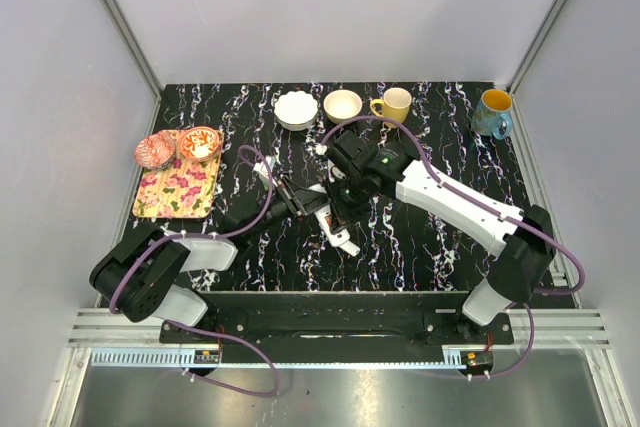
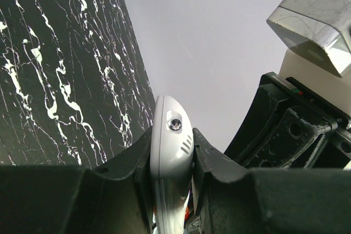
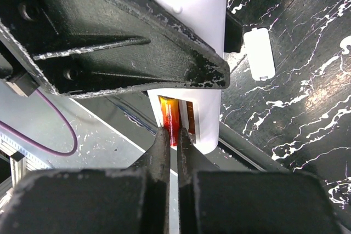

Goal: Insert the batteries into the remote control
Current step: Load the battery into the remote control.

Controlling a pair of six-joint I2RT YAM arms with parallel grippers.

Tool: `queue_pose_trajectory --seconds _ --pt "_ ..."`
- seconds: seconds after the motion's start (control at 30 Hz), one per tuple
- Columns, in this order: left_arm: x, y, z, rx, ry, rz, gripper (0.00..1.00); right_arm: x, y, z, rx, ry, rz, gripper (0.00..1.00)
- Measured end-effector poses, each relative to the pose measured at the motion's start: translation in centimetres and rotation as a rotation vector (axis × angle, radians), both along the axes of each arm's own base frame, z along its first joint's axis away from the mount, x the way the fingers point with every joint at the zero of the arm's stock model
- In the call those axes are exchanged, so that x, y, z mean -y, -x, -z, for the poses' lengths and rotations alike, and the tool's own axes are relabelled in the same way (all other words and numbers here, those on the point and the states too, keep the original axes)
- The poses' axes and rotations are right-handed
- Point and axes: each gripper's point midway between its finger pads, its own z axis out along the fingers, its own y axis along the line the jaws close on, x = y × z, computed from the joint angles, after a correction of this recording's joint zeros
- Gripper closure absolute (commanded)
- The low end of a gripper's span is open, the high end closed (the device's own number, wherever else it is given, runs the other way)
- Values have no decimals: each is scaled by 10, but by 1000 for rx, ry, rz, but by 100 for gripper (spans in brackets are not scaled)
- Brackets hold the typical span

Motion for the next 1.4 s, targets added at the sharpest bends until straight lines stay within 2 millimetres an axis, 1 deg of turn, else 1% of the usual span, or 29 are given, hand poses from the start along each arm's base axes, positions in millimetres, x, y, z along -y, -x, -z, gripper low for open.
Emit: queue_pose_trajectory --seconds 0.57,0.73,0.77,0.87,1.1,1.23,1.4 --pt "6 -1 3 -29 7 -34 100 3 -2 3 3 21 37 100" --pt "7 -1 4 -30 7 -40 100 2 -1 4 -12 19 58 95" --pt "7 -1 4 -31 6 -42 100 2 0 5 -15 18 60 91" --pt "7 -1 8 -39 0 -49 100 1 0 8 -21 16 70 85" --pt "5 -1 15 -55 -12 -66 100 -1 -1 14 -35 5 88 84" --pt "5 -1 16 -56 -13 -69 100 -1 -1 15 -37 5 89 81" --pt "5 -1 16 -56 -13 -69 100 -1 -1 15 -40 3 94 79"
